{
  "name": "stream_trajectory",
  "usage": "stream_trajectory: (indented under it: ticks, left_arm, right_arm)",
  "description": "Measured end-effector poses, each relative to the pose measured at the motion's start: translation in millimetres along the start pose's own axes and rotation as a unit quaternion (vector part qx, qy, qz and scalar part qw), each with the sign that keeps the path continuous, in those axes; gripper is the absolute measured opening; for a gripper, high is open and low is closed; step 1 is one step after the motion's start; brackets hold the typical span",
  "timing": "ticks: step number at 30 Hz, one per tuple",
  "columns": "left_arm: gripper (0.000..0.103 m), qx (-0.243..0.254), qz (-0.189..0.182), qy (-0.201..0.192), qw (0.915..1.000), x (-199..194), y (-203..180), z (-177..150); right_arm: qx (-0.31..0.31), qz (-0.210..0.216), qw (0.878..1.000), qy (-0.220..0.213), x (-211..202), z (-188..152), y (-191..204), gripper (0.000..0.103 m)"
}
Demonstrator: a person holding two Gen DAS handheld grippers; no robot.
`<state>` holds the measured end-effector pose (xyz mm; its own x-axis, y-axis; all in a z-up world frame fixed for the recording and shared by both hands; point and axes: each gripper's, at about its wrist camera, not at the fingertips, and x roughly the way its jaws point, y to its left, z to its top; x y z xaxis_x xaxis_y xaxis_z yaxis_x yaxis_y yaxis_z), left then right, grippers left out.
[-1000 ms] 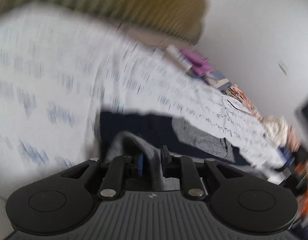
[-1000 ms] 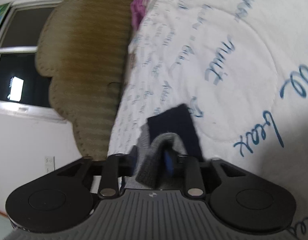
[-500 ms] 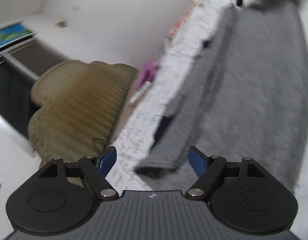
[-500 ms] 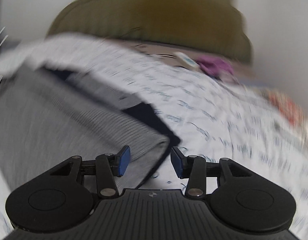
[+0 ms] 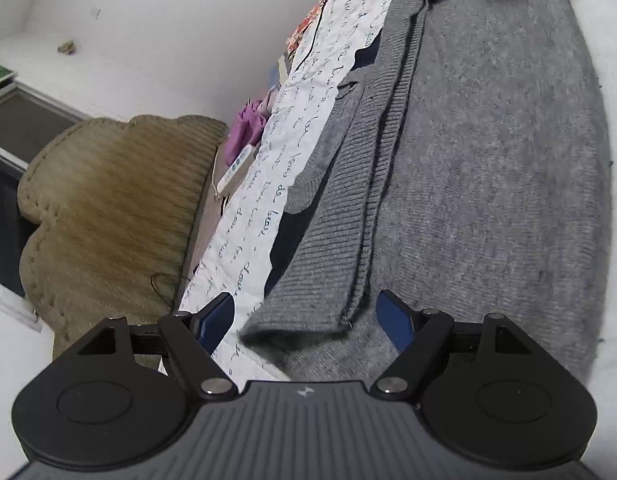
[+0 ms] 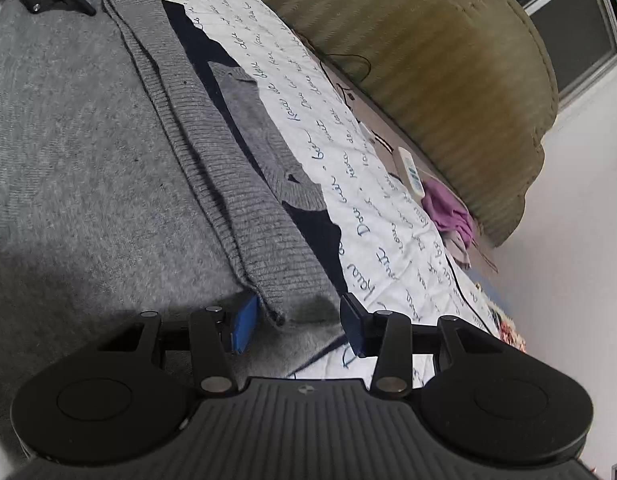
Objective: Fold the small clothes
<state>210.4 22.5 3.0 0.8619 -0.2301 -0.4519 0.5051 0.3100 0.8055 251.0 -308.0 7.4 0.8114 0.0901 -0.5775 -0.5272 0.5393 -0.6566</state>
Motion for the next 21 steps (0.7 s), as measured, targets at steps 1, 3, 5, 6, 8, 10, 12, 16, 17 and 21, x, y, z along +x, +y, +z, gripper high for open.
stream_trajectory:
  ticks: [1, 3, 5, 6, 8, 10, 12, 16, 17, 21]
  left_arm:
    - [0.071, 0.000, 0.001, -0.003, 1.0000, 2.7, -0.2, 1.6]
    - [0.046, 0.006, 0.001, 0.003, 1.0000, 7.4, -1.2, 3.5]
    - [0.043, 0.011, -0.006, 0.018, 0.9998, 12.7, -1.0, 4.1]
    - [0.043, 0.006, -0.009, 0.019, 0.9998, 12.9, 0.8, 4.0]
    - [0.044, 0.004, -0.008, 0.018, 0.9998, 12.8, 3.1, 2.8]
    - [0.044, 0.010, 0.000, 0.017, 0.9998, 15.9, 2.6, 2.5]
    - [0.044, 0.006, 0.007, 0.015, 0.9998, 17.5, 3.6, 3.8]
    - [0.041, -0.011, 0.018, 0.015, 0.9997, 23.1, 11.1, 7.0]
    - [0.029, -0.011, 0.019, 0.015, 0.9996, 25.1, 11.6, 7.2]
    - [0.006, -0.010, 0.014, 0.009, 0.9998, 28.8, 10.2, 8.5]
  right_arm:
    - [0.000, 0.000, 1.000, -0.002, 2.1, 0.1, 0.7, 0.047]
    - [0.001, -0.002, 1.000, 0.001, 7.4, 2.0, 1.7, 0.038]
    - [0.001, 0.009, 1.000, 0.006, 10.2, 4.2, 2.8, 0.029]
    - [-0.002, 0.012, 1.000, 0.008, 10.6, 4.7, 3.2, 0.029]
    - [-0.008, 0.009, 1.000, 0.008, 9.0, 4.1, 4.5, 0.029]
    - [-0.007, 0.007, 1.000, 0.009, 9.8, 3.1, 2.6, 0.029]
    - [0.002, 0.007, 1.000, 0.014, 12.7, 2.0, -0.9, 0.029]
    - [0.014, 0.008, 1.000, 0.018, 14.4, 1.7, -7.4, 0.028]
    - [0.018, 0.011, 1.000, 0.020, 15.1, 1.2, -8.7, 0.027]
    - [0.052, 0.036, 0.998, 0.030, 21.8, -0.7, -14.0, 0.007]
